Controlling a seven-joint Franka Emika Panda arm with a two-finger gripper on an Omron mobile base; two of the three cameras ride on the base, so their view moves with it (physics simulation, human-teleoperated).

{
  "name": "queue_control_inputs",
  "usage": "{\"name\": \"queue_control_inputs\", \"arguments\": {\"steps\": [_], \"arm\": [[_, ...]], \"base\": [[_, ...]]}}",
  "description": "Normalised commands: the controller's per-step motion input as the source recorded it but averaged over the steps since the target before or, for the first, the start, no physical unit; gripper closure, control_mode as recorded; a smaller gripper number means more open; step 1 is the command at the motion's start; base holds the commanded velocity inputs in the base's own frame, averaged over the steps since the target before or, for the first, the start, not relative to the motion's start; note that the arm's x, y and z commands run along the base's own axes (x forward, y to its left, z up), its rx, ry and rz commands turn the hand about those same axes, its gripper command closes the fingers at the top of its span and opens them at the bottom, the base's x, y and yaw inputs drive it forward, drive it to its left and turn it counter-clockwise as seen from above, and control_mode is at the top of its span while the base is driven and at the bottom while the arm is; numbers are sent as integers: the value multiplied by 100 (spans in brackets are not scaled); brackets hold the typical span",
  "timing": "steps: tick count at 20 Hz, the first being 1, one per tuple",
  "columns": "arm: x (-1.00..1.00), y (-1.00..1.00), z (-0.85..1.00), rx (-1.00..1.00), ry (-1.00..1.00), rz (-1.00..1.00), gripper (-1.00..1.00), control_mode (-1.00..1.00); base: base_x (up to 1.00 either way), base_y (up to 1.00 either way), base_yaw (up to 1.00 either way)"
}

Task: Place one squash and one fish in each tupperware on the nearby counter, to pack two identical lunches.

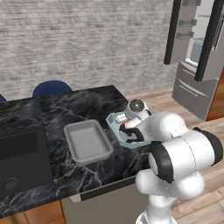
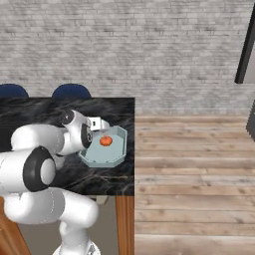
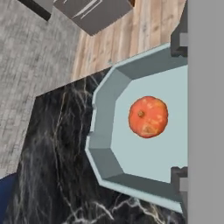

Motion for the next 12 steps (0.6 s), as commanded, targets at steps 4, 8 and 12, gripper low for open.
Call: {"name": "queue_control_inputs", "arguments": {"steps": [4, 8, 12], "arm": [[-11, -2, 100, 13, 6, -10, -100, -100], [-74, -4, 100, 26, 0, -12, -100, -100], [-100, -1, 97, 21, -15, -5, -100, -100]], "base": [[0, 0, 0], [0, 0, 0], [0, 0, 0]]}}
